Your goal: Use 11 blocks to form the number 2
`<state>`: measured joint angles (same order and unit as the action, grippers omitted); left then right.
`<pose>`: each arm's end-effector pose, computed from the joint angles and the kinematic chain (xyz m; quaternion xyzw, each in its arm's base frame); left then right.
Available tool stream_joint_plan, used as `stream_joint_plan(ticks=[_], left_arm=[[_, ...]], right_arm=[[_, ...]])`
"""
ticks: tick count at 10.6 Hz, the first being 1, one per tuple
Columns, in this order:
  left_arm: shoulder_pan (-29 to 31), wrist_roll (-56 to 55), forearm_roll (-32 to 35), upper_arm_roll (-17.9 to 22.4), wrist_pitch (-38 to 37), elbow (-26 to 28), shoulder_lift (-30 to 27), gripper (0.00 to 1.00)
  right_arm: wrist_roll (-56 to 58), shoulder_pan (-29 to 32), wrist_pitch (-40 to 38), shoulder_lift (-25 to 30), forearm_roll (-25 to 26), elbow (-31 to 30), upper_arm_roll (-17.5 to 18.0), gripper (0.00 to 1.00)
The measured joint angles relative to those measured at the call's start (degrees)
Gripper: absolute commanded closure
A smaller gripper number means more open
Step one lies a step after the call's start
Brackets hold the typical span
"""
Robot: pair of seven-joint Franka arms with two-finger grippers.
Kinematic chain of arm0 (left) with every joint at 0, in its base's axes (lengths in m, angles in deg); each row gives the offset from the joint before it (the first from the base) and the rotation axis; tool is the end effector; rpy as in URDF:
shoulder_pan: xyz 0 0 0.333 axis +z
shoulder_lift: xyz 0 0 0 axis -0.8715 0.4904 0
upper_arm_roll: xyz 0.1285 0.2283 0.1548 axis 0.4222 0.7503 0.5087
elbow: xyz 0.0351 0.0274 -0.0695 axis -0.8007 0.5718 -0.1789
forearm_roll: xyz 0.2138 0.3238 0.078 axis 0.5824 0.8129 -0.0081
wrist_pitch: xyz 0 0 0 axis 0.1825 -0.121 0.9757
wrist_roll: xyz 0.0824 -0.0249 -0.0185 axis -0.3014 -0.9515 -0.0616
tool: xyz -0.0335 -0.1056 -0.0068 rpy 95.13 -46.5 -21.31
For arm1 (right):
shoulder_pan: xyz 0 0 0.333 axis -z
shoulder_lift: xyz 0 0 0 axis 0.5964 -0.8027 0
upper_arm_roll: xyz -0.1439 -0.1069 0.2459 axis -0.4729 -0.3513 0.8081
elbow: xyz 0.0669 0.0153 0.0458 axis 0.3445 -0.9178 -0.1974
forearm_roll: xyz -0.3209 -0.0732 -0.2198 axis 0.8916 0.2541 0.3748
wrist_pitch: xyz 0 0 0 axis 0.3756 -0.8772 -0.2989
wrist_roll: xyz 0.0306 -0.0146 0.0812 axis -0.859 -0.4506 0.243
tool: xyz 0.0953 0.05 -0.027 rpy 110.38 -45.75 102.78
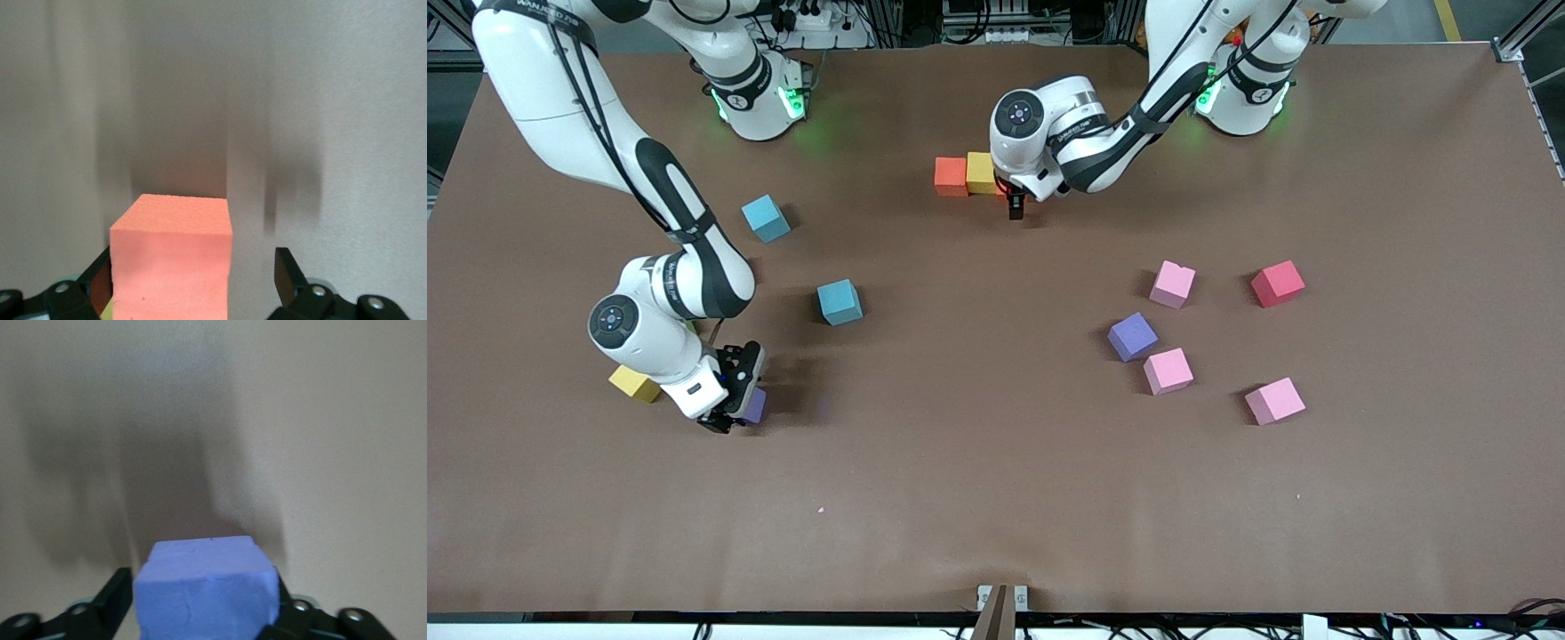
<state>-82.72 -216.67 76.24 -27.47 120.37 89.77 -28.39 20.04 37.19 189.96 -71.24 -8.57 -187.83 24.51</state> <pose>0.2601 -0.4979 0.1848 -0.6881 -0.7141 0.0957 0.0862 0.6320 0.0455 0.1667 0.7533 0.6538 0.0700 0.0121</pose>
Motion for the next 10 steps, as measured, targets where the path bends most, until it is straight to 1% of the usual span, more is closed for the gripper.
stream_joint_plan(ticks=[1, 3, 4, 6, 8, 10], left_arm=[[0.04, 0.00, -0.03, -0.02, -0.85, -0.53, -0.44, 0.00], [0.12, 0.00, -0.12, -0.71, -2.76, -1.18, -1.41, 0.00], [0.44, 0.00, -0.22, -1.34, -3.66, -1.58, -1.70, 0.00], [2.99, 0.00, -0.24, -4.12, -5.66, -2.42, -1.84, 0.00], [6.94, 0.26, -0.24, -7.68, -8.35, -3.57, -1.95, 0.00], [9.67, 1.73, -0.24, -8.64, -12.61, -5.57, -2.32, 0.00]], right_arm=[[0.23, -0.15, 0.12, 0.03, 0.00, 0.19, -0.18, 0.73], [0.37, -0.46, 0.05, 0.81, 0.01, 1.14, -0.27, 0.73], [0.38, -0.98, -0.94, 2.05, 0.01, 1.53, -0.27, 0.73], [-0.63, -2.12, -5.55, 5.77, -0.06, 1.66, -0.29, 0.73], [-3.09, -2.54, -7.89, 8.91, -0.08, 0.58, -0.29, 0.73], [-7.12, -2.62, -9.42, 10.86, -0.10, -1.14, -0.30, 0.73]])
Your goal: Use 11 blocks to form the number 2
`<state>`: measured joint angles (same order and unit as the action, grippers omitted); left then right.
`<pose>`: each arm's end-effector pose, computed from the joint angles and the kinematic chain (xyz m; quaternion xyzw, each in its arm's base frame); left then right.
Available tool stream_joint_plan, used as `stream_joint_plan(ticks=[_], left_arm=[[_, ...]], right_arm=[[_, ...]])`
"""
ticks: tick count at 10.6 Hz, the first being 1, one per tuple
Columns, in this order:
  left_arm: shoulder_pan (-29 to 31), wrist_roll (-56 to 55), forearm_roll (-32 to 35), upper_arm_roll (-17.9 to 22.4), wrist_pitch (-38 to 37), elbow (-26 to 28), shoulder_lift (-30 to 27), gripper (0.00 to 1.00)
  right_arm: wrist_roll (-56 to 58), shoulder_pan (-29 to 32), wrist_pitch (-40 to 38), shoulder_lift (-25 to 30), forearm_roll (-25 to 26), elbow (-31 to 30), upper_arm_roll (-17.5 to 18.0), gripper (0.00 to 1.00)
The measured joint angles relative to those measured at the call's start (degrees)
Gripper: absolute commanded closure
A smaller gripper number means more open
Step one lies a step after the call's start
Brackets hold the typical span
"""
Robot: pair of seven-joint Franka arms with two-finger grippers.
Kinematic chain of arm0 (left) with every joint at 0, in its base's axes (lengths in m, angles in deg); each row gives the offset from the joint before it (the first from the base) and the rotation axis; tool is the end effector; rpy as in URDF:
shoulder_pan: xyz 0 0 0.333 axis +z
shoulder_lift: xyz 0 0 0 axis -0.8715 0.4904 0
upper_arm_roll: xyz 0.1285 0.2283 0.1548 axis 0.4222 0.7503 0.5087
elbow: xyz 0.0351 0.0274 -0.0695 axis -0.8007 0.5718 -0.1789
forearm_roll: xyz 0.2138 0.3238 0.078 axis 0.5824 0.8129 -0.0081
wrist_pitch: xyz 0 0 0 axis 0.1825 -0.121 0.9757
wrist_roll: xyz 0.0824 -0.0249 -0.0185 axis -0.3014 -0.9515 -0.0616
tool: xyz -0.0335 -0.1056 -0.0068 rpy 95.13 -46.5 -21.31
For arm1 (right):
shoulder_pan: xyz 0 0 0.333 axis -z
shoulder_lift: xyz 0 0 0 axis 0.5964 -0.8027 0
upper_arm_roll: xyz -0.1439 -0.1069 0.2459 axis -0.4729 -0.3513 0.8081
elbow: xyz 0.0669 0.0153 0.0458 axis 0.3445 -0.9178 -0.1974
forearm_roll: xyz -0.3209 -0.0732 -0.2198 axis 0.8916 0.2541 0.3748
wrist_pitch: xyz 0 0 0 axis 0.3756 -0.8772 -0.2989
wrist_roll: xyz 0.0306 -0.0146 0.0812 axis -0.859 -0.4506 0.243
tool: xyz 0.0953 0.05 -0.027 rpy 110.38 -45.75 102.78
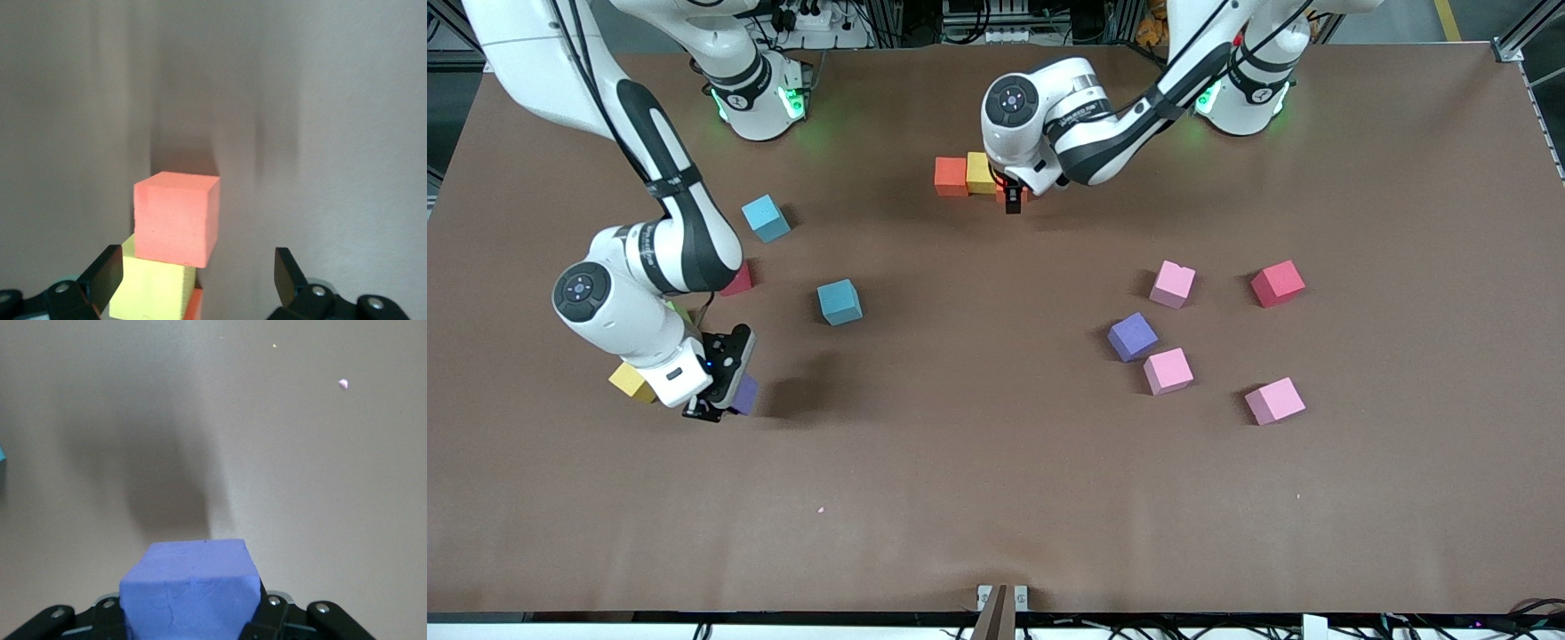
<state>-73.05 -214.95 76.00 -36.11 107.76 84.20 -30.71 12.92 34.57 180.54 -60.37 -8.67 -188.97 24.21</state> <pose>0.2960 -0.4985 0.2496 -0.6887 -0.7108 0.0970 0.1051 0.6290 0.0713 0.2617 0.7764 0.6263 0.0701 0.0118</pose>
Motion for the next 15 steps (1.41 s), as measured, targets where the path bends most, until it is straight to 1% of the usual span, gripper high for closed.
stream_joint_plan(ticks=[2, 3, 6, 9, 10, 12, 14, 15], left_arm=[[3.55, 2.50, 0.25, 0.05, -1.72, -0.69, -0.12, 0.00], [6.35, 5.43, 1.01, 0.11, -1.98, -0.78, -0.12, 0.00], [15.60, 15.84, 7.90, 0.26, -2.89, -1.76, -0.06, 0.00], [22.71, 29.04, 11.23, 0.41, -3.10, -3.65, -0.05, 0.00], [24.86, 33.87, 12.99, 0.45, -3.13, -4.13, 0.04, 0.00], [26.90, 40.67, 15.69, 1.08, -3.15, -5.91, 1.21, 0.00], [26.89, 42.45, 16.67, 4.35, -3.08, -10.16, 3.75, 0.00], [26.93, 41.89, 16.66, 6.36, -3.04, -12.80, 5.25, 0.00]], right_arm=[[-7.41, -1.97, -2.00, 2.48, -0.03, -1.69, 0.04, 0.72], [-13.94, -4.24, -3.02, 4.26, -0.06, -3.04, 0.07, 0.72], [-37.60, -12.30, -3.70, 8.87, -0.06, -8.01, 0.16, 0.72], [-62.11, -19.97, -3.73, 11.65, -0.06, -10.86, 0.20, 0.73], [-72.06, -23.58, -3.73, 12.48, -0.06, -11.55, 0.22, 0.73], [-89.00, -29.89, -3.72, 13.22, -0.07, -11.96, 0.28, 0.73], [-103.72, -35.06, -3.71, 13.24, -0.07, -12.12, 0.30, 0.73], [-109.10, -37.38, -3.70, 13.06, -0.06, -12.37, 0.30, 0.73]])
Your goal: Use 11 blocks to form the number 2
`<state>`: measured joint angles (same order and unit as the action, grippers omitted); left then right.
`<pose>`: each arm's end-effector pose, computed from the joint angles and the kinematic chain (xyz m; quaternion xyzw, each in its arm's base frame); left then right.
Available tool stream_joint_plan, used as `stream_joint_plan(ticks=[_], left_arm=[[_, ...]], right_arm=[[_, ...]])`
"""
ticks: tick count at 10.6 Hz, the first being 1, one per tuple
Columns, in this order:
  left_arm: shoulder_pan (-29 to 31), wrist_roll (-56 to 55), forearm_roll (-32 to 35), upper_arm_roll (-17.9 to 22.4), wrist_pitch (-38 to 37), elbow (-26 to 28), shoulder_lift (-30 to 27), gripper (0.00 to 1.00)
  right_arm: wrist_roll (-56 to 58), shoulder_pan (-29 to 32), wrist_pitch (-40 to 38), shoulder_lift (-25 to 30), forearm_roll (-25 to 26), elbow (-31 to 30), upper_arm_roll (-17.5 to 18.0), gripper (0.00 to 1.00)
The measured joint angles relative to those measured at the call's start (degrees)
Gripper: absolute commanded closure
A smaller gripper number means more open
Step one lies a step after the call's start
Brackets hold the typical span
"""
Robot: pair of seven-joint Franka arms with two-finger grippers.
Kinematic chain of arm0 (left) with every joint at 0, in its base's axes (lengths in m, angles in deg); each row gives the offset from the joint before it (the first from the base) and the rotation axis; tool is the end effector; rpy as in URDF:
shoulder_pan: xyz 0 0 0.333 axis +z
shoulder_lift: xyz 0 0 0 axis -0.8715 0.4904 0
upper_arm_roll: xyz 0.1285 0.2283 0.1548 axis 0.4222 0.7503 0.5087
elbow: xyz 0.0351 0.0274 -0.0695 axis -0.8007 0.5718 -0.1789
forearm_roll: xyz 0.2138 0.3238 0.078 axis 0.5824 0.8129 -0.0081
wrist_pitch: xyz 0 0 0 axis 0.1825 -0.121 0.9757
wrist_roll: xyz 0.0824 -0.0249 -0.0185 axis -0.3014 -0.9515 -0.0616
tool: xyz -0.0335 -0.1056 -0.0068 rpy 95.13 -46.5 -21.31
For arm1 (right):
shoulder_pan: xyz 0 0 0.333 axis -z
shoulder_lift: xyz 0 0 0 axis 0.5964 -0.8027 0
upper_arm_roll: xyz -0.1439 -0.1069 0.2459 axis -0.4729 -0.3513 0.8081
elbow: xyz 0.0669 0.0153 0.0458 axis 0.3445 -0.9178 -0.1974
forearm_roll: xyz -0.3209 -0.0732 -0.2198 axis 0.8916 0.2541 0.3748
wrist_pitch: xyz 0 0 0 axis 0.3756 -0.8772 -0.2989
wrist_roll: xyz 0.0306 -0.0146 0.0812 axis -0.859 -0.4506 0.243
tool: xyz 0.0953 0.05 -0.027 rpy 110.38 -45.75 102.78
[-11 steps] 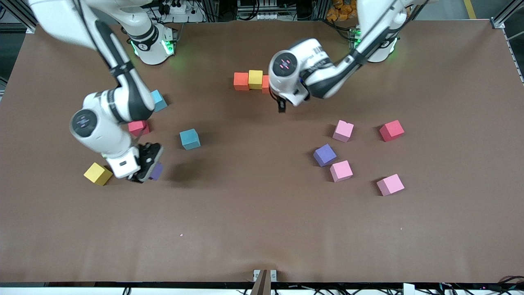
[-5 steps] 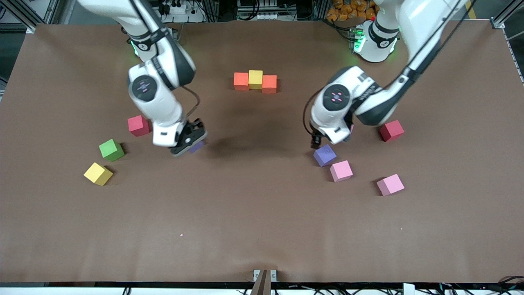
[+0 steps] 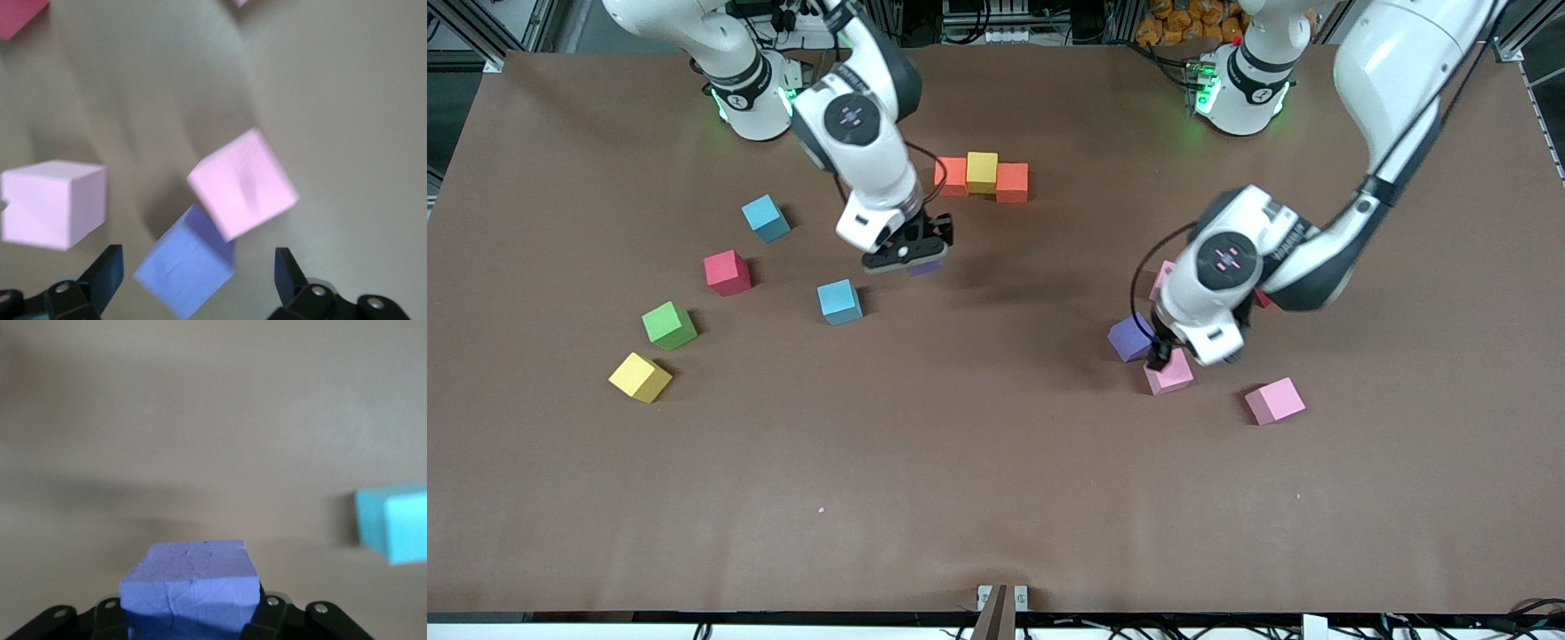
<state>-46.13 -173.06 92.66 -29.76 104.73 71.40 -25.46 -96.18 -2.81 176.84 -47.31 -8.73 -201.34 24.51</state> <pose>0.5898 -0.2455 0.2648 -0.7865 -0.6168 0.0196 0.0235 0.4077 0.3984 0.2991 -0.9973 -0.0590 -0.0157 0.0413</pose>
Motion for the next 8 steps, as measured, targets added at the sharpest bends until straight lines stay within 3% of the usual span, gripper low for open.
stream_joint_plan(ticks=[3, 6, 8], left_arm=[[0.40, -8.78, -0.03, 3.33, 3.34, -6.34, 5.19, 0.00], [0.12, -15.20, -0.02, 4.64, 5.28, -6.85, 7.08, 0.00], [-0.25, -16.81, -0.02, 4.67, 5.26, -6.39, 7.59, 0.00]], right_arm=[[-13.60, -6.26, 1.51, -4.96, 0.12, 1.98, -0.05, 0.74], [-21.15, -12.19, 2.76, -13.94, 0.49, 10.39, -0.10, 0.76], [-23.49, -14.35, 5.02, -16.57, 1.24, 11.50, -0.18, 0.77]])
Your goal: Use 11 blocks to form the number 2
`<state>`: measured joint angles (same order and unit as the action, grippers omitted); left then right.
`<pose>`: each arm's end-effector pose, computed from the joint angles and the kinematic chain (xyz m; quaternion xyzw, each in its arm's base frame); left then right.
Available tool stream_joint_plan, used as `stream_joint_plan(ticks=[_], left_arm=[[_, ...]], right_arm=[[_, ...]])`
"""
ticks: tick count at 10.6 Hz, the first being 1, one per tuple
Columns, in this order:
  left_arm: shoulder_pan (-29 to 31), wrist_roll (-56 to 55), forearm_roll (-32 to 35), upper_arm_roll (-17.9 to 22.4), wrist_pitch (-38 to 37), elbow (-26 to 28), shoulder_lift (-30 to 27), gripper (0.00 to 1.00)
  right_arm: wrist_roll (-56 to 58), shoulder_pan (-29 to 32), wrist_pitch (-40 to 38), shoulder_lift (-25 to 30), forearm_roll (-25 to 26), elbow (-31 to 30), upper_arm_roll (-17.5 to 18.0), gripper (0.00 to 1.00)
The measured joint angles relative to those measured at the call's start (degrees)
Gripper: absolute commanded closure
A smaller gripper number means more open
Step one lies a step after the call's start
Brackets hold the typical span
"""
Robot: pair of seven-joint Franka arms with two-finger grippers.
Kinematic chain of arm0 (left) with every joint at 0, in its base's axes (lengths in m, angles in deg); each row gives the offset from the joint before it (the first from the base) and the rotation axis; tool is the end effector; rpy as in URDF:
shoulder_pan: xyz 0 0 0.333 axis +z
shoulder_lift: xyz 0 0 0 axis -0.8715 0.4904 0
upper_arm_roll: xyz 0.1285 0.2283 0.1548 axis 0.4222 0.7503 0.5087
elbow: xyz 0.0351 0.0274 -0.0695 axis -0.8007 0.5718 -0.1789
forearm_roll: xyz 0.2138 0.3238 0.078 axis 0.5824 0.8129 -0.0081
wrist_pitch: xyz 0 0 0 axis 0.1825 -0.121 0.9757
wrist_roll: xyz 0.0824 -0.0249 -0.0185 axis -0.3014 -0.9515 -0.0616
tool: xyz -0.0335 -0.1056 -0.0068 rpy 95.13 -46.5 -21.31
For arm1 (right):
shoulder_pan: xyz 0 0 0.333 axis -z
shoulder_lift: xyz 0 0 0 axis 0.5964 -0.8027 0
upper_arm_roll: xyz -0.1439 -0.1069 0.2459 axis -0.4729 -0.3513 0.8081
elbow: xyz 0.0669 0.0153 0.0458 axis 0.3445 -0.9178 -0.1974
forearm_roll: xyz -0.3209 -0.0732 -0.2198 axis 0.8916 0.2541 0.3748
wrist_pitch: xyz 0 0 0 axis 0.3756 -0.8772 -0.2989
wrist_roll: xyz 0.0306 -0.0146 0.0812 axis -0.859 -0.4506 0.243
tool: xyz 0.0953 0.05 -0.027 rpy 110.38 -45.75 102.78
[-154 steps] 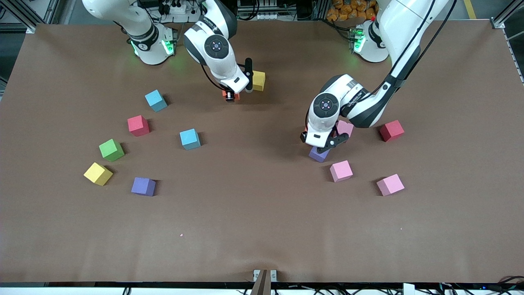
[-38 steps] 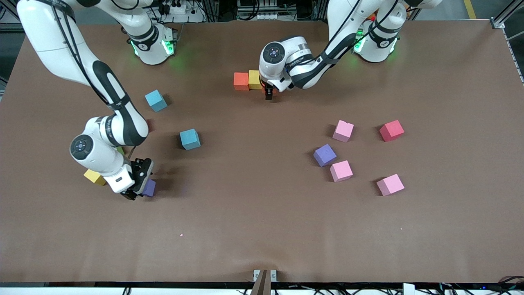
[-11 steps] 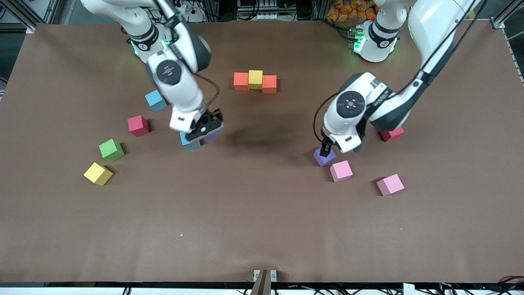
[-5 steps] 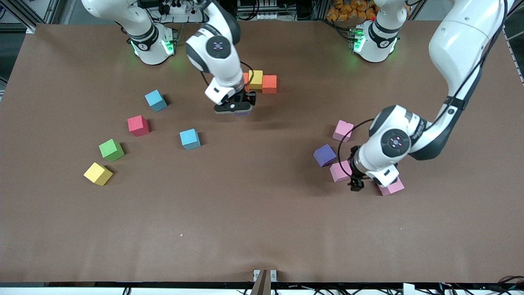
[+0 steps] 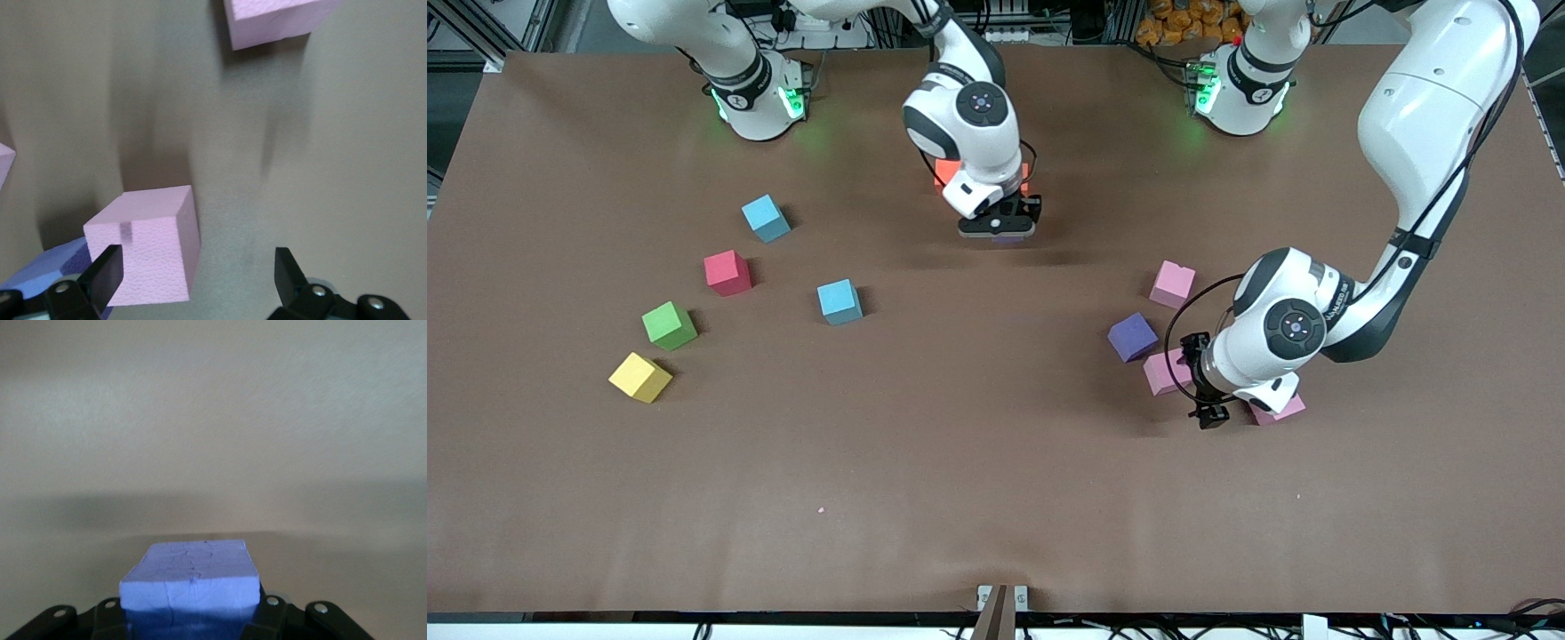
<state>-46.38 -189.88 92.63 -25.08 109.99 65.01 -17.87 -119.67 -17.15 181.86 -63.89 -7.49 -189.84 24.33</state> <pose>0.6381 -0.2061 0.2267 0.6483 0.7606 -0.0319 0.0104 0.3277 0.5319 0.2191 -0.9988 0.0192 0.0009 0.0456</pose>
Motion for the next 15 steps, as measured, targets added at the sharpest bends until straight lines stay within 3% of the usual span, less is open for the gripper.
stream_joint_plan(ticks=[4, 9, 15], left_arm=[[-0.24, -2.17, 0.00, -0.01, -1.03, 2.04, 0.11, 0.00], [-0.69, -3.05, 0.00, -0.16, -5.42, 3.03, -0.46, 0.00], [-0.89, -4.14, 0.00, -0.21, -7.36, 3.29, -1.90, 0.00]], right_arm=[[-3.99, -3.00, 0.15, -1.28, 0.86, -0.35, -0.04, 0.78], [-7.99, -3.25, 0.02, -2.14, 4.86, -1.16, -0.08, 0.79], [-9.60, -3.83, 0.06, -2.86, 5.49, -1.47, -0.10, 0.79]])
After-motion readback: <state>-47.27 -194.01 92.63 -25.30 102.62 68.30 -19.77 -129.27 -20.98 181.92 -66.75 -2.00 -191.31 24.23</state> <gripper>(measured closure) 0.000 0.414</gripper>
